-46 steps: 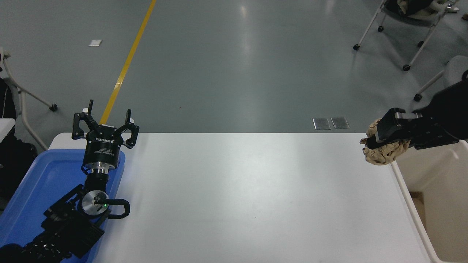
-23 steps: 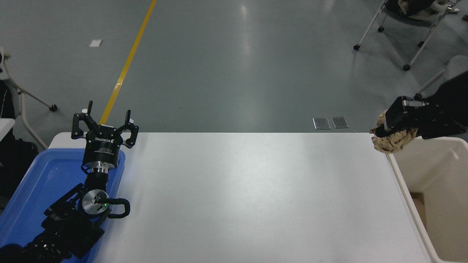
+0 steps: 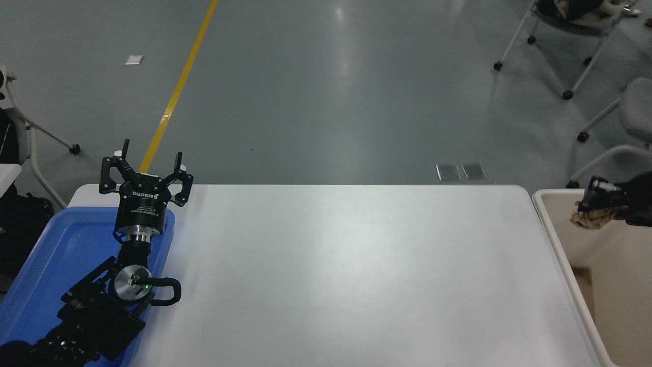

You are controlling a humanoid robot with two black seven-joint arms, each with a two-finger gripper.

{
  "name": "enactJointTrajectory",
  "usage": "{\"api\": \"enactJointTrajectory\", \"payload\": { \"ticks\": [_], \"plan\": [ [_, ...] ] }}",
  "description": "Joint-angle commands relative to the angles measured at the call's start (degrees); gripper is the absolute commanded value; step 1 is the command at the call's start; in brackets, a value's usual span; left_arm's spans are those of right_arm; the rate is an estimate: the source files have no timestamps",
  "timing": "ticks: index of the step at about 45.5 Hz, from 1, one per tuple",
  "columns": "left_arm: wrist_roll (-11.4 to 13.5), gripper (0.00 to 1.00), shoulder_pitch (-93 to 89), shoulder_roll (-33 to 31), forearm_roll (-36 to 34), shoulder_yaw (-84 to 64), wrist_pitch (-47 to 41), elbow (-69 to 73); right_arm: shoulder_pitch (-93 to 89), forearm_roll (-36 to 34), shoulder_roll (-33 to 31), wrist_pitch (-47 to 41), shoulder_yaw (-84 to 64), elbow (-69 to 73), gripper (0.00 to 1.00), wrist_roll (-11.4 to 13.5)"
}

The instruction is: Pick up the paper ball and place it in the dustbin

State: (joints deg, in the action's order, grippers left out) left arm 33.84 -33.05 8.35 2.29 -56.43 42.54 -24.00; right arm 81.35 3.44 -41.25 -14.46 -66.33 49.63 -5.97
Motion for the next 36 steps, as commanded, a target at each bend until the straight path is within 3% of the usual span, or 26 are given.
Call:
{"api": "enactJointTrajectory", "payload": {
  "ticks": [1, 8, 29, 31, 32, 33, 34, 35, 36],
  "plan": [
    [0.00, 0.99, 0.00, 0.00, -0.01, 0.00, 0.00, 0.00, -24.47, -12.66, 4.95, 8.83, 6.64, -21.84, 0.00, 3.86],
    [0.00, 0.99, 0.00, 0.00, -0.01, 0.00, 0.00, 0.00, -33.27, -17.68, 8.11, 12.17, 10.69, -27.13, 0.00, 5.01],
    [0.00, 0.99, 0.09, 0.00, -0.01, 0.00, 0.00, 0.00, -47.69, -17.95, 16.03, 15.08, 20.54, -41.90, 0.12, 5.01],
    [0.00, 0.99, 0.09, 0.00, -0.01, 0.00, 0.00, 0.00, -47.69, -17.95, 16.03, 15.17, 20.54, -41.90, 0.22, 5.01],
    [0.00, 0.99, 0.09, 0.00, -0.01, 0.00, 0.00, 0.00, -47.69, -17.95, 16.03, 15.17, 20.54, -41.90, 0.36, 4.92],
    [0.00, 0.99, 0.09, 0.00, -0.01, 0.00, 0.00, 0.00, -47.78, -17.77, 16.03, 15.17, 20.45, -41.90, 0.58, 4.83],
    [0.00, 0.99, 0.09, 0.00, -0.01, 0.00, 0.00, 0.00, -47.95, -17.25, 16.03, 15.34, 20.36, -41.99, 0.87, 4.83],
    [0.00, 0.99, 0.09, 0.00, -0.01, 0.00, 0.00, 0.00, -47.95, -17.07, 16.03, 15.52, 20.10, -42.16, 1.00, 4.83],
    [0.00, 0.99, 0.09, 0.00, -0.01, 0.00, 0.00, 0.00, -47.95, -16.98, 15.94, 15.61, 20.36, -42.16, 1.00, 4.83]
  ]
}}
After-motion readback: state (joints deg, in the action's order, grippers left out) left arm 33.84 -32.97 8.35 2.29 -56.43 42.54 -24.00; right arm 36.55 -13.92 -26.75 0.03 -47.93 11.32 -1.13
